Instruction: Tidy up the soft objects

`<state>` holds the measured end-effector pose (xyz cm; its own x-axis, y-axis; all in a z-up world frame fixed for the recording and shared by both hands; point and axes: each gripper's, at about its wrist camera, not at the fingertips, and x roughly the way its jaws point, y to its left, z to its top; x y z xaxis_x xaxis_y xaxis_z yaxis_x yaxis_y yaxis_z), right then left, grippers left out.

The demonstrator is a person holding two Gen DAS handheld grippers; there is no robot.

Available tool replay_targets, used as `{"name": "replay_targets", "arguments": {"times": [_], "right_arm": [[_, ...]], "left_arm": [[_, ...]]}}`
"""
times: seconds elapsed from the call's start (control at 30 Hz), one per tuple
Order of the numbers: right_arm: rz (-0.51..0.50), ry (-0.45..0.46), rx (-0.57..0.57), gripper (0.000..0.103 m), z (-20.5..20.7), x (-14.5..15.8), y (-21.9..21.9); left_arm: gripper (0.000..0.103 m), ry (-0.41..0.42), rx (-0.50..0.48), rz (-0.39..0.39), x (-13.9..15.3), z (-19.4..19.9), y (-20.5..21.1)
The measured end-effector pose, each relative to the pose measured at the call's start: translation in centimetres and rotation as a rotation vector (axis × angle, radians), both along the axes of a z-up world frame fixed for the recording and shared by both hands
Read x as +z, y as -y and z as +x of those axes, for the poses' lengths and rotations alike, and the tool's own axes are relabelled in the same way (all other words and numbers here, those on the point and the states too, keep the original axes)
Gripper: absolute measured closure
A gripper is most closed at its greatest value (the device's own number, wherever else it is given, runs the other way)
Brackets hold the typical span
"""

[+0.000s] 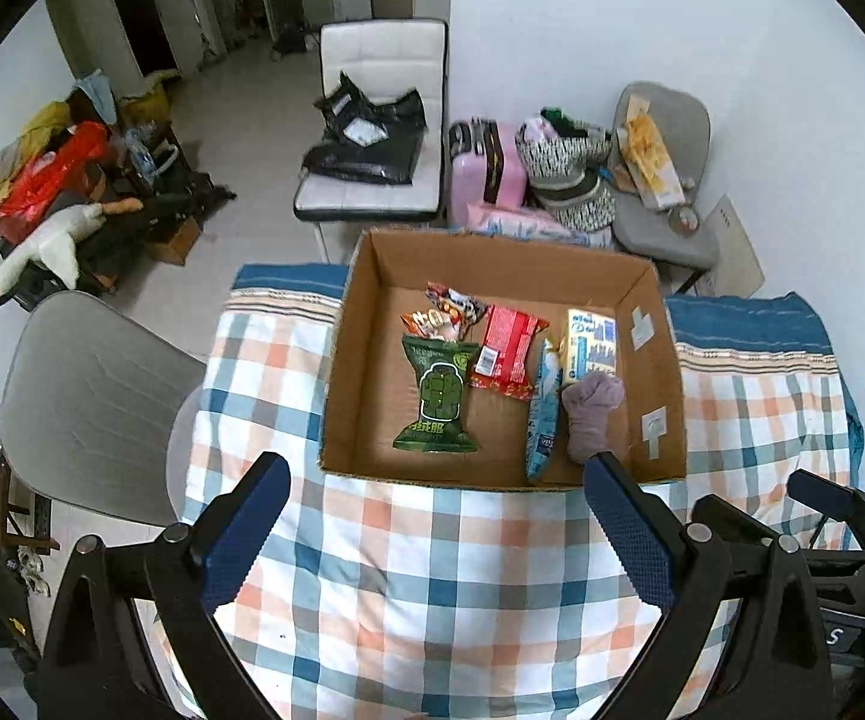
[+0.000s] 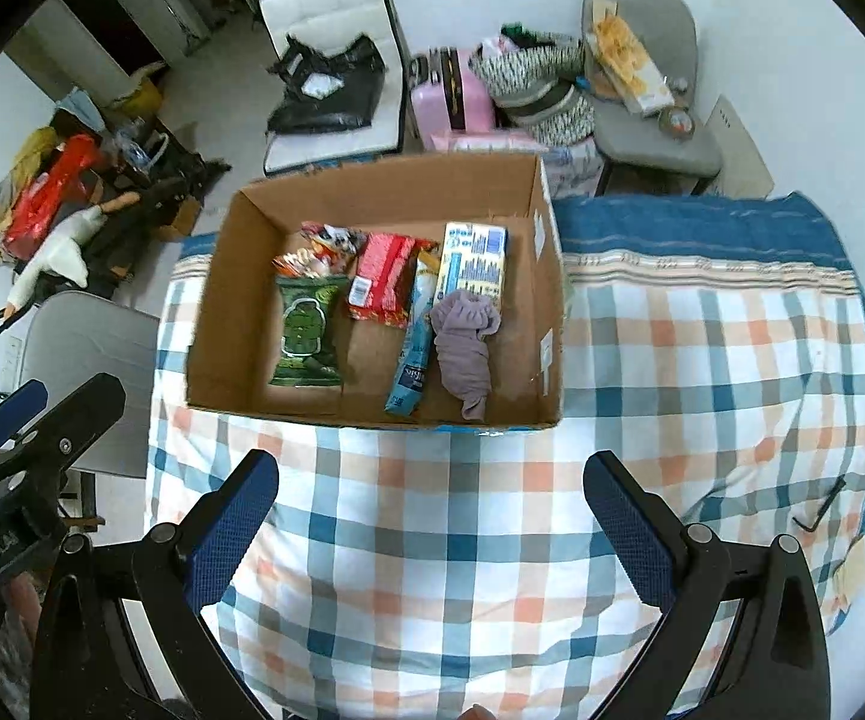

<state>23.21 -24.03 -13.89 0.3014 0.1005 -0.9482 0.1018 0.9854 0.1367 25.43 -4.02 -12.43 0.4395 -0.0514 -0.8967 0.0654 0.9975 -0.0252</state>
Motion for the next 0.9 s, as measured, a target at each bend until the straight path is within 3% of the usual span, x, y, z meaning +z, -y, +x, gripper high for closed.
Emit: {"name": "replay_targets", "arguments": {"times": [0.17,0.47,0.9], "right_arm": [[-0.019,0.093,0.000,0.000,-3.7,4.4,0.1],[-0.069,0.231,-0.017,0.000,-10.2,11.4,0.6],[-0.103,0.336,-0.018,0.000,-15.9,16.9,0.7]], "left_arm": [[0.003,0.081,0.002,0.014,3.3,-3.6,0.1],[0.003,0.154,-0.017,0.005,7.7,-9.0,0.3],[0.003,0.211,-0.009,-0.020,11.4,-13.7,-0.3]]}}
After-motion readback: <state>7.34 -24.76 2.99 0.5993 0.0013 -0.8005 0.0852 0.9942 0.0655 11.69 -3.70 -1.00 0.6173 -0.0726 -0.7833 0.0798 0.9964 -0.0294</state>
